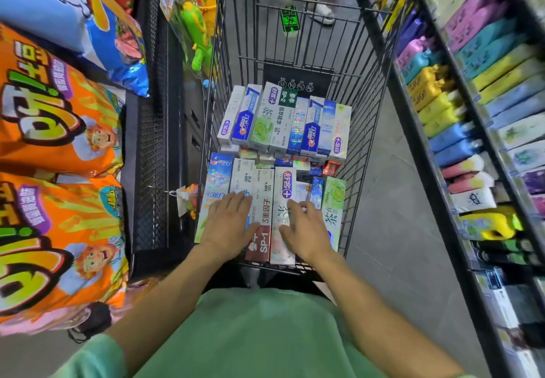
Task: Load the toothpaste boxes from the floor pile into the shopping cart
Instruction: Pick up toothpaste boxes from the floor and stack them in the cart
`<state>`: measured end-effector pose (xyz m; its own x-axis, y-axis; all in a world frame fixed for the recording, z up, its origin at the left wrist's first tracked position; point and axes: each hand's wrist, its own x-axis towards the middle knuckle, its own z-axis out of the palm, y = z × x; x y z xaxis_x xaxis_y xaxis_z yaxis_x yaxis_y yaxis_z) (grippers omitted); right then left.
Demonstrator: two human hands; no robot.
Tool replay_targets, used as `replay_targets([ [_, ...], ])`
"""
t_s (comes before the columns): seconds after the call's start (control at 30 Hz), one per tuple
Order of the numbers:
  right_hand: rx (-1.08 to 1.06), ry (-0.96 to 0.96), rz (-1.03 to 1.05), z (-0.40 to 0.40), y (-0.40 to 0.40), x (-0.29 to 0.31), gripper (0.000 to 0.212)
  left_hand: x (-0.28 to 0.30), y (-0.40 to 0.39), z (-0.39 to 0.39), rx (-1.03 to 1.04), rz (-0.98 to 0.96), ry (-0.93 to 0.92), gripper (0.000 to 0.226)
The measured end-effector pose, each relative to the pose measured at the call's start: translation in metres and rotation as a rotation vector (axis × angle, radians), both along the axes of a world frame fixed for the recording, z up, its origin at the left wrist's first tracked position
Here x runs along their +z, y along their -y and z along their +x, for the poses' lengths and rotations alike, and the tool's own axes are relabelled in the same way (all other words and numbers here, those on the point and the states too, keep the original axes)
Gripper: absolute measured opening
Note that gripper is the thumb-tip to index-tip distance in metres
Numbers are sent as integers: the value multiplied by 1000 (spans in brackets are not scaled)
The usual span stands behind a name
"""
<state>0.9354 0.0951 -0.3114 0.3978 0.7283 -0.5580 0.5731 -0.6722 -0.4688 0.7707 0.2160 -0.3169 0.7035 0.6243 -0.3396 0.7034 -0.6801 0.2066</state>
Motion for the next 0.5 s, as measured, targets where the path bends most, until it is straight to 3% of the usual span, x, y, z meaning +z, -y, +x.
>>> replay_targets([
  [0.23,-143,143,18,7,39,41,63,21,2,23,-256,-9,77,65],
  [0.37,-220,323,-48,-7,97,69,67,38,15,45,-545,-1,95,66],
  [0.5,-448,399,-120,-31,165,94,73,60,48,78,-841,64,125,65],
])
